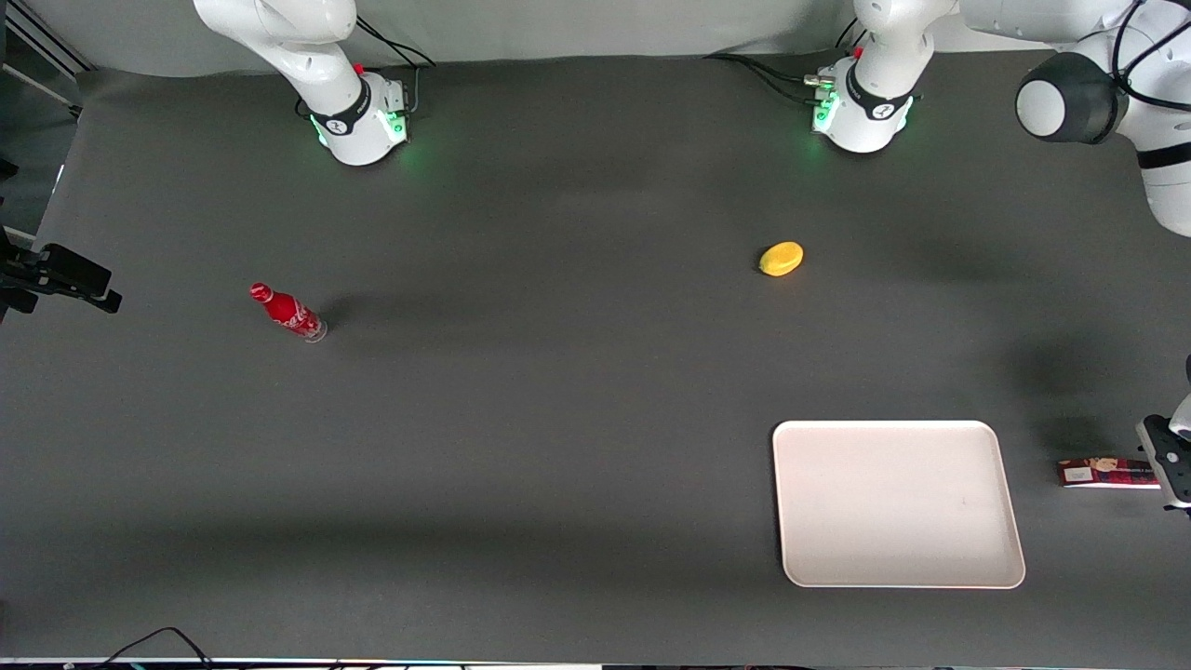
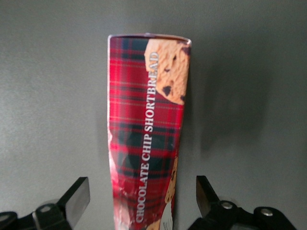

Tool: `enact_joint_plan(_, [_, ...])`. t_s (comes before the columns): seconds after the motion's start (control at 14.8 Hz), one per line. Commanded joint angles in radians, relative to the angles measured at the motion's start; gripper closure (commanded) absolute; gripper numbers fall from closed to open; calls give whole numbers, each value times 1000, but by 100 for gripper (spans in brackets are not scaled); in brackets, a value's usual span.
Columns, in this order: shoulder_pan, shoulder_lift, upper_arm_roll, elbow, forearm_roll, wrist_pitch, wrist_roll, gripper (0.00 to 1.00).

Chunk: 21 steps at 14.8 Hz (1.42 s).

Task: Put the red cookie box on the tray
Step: 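Close the left gripper on the end of the shortbread box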

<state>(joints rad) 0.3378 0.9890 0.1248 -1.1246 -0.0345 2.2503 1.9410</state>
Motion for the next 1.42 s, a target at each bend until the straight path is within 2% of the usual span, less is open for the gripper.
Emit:
enact_joint_plan(0.0, [7,23,-4,40,-19,-1,24,26])
enact_joint_plan(0.14, [9,23,-2,40,-19,-1,22,53])
enact_joint_plan(0.2, [7,23,-2,42,-19,-1,22,63])
enact_joint_plan(0.54, [13,13,-1,46,-45,-47,19,98])
enact_joint_plan(0.68, [13,11,6,49,-97,-60,9,100])
enact_joint_plan(0.88, [13,-16,15,49,-111,-118,-68,100])
enact_joint_plan(1.35, [-11,-99,0,126,-114,-377,-500,100])
